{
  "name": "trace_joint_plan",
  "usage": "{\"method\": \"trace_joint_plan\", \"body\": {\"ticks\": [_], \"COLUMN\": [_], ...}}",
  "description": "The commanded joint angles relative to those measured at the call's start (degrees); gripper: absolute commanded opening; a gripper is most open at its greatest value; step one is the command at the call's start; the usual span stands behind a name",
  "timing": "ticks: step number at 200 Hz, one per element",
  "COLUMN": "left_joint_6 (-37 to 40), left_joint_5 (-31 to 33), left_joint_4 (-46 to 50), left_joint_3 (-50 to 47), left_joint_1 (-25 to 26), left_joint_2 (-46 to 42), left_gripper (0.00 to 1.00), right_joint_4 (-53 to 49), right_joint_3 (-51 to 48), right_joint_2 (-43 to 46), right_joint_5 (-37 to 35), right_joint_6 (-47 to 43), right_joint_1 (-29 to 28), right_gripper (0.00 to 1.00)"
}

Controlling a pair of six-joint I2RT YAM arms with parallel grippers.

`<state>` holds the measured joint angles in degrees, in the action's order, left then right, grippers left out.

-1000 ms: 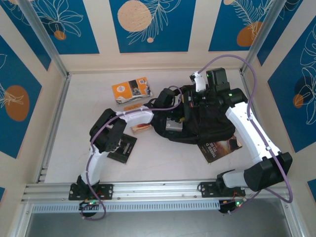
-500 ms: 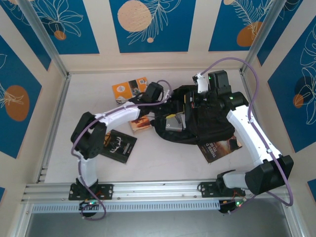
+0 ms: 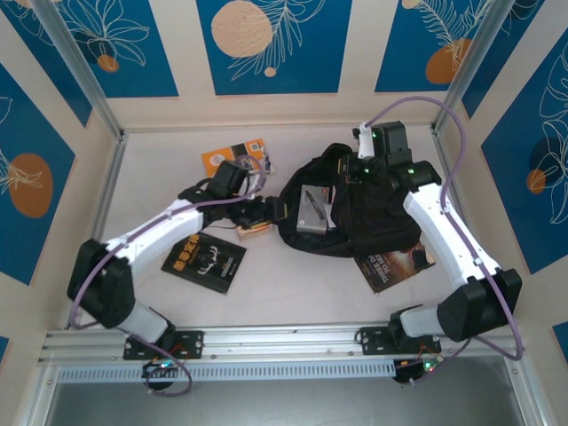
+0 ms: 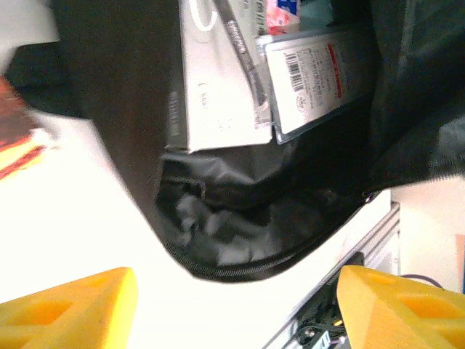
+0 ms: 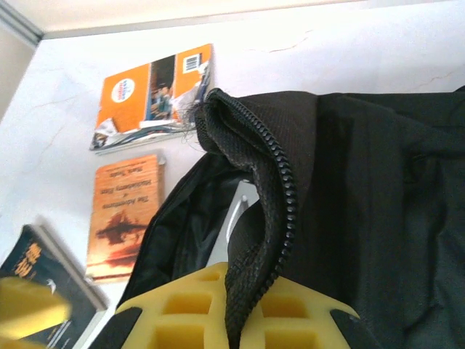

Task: Pack the student bag
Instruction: Place the loose stationery in the student bag, then close the student bag at the top-center of the table.

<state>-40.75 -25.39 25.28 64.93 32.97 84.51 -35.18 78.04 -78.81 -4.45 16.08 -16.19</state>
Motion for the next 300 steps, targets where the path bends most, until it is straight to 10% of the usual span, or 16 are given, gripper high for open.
{"method": "trace_joint_plan", "body": {"ticks": [1, 112, 121, 139, 167, 215, 300], "left_joint_6": [4.4, 6.0, 6.1, 6.3, 7.0, 6.0, 6.2], "left_joint_5": [5.7, 8.7, 8.4, 8.0, 7.7, 4.2, 3.2], "left_joint_4": [8.6, 11.8, 11.8, 11.7, 11.5, 7.9, 6.6], "left_joint_3": [-1.2, -5.9, -6.2, -6.5, -7.0, -8.9, -8.1], "left_joint_1": [-1.8, -4.1, -4.2, -4.1, -4.2, -4.0, -2.5], "left_joint_2": [-6.1, -15.2, -15.2, -15.5, -16.4, -15.6, -13.6], "left_gripper": [0.73, 0.73, 0.73, 0.73, 0.73, 0.72, 0.72], "right_joint_4": [2.6, 1.0, 0.2, -0.1, -1.1, -3.2, -7.9], "right_joint_3": [4.8, 11.6, 11.3, 10.0, 5.8, -14.4, -35.9], "right_joint_2": [-2.3, -15.6, -16.2, -14.8, -9.1, 8.0, 16.9], "right_joint_5": [-5.3, -1.9, -2.2, -4.6, -10.5, -22.9, -19.3], "right_joint_6": [-2.3, -4.8, -4.4, -3.6, -2.0, 15.9, 33.1], "right_joint_1": [0.7, -0.4, -0.6, -1.0, -2.5, -1.0, 8.7], "right_gripper": [0.0, 0.03, 0.1, 0.58, 0.65, 0.52, 0.11]}}
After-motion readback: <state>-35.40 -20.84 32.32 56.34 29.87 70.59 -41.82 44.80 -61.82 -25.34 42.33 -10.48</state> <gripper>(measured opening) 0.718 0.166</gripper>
